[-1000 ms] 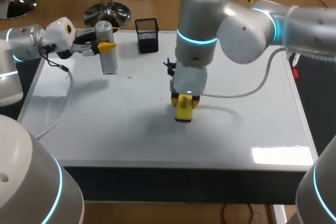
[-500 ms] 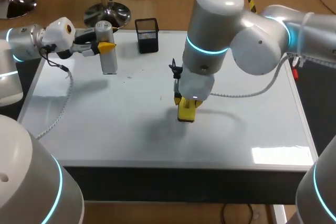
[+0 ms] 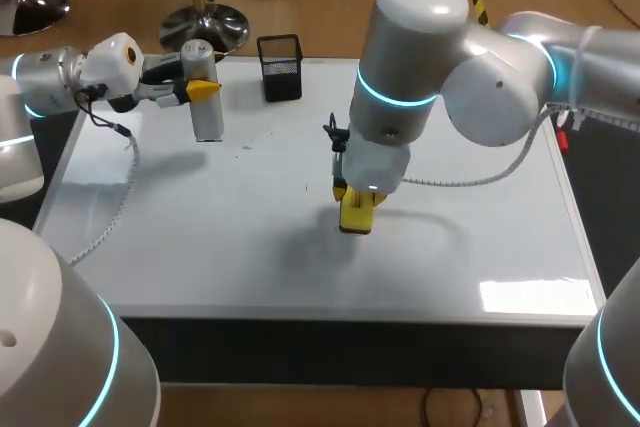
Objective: Pick up the inspection probe, press it on each red-marked spot on the whiteboard one by one, put down the probe, pick up the eraser, and wipe off all the red marks.
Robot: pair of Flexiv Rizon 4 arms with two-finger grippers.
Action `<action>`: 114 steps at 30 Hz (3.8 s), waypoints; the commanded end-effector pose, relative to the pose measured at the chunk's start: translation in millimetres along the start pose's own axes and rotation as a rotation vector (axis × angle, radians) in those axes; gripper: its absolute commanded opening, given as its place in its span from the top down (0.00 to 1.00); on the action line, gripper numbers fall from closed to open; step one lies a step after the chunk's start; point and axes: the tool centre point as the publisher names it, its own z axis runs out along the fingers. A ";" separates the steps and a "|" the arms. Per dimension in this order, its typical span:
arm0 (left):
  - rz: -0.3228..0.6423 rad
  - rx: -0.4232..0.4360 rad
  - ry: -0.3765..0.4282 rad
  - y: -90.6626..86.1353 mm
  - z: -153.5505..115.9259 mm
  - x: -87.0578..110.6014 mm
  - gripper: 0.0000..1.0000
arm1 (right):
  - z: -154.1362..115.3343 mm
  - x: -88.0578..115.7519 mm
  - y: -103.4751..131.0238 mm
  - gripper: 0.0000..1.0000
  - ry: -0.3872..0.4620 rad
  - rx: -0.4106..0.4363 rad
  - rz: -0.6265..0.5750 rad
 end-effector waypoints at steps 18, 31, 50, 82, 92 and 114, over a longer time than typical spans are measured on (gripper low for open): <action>0.002 -0.001 -0.002 -1.0 0.6 0.8 1.00 | 7.1 -18.9 24.1 1.00 0.020 -0.021 -0.093; 0.002 -0.001 -0.002 -1.0 0.6 0.8 1.00 | 38.3 -23.0 23.3 1.00 0.030 -0.046 -0.119; 0.002 -0.001 -0.002 -1.0 0.6 0.8 1.00 | 62.4 -29.2 5.6 1.00 0.051 -0.105 -0.139; 0.002 -0.001 -0.002 -1.0 0.6 0.8 1.00 | 71.2 64.2 36.1 1.00 0.112 -0.151 0.012; 0.002 -0.001 -0.002 -1.0 0.6 0.8 1.00 | 14.4 33.3 37.4 1.00 0.124 -0.054 -0.089; 0.002 -0.001 -0.002 -1.0 0.6 0.8 1.00 | 41.8 -68.1 10.2 1.00 0.036 -0.120 -0.235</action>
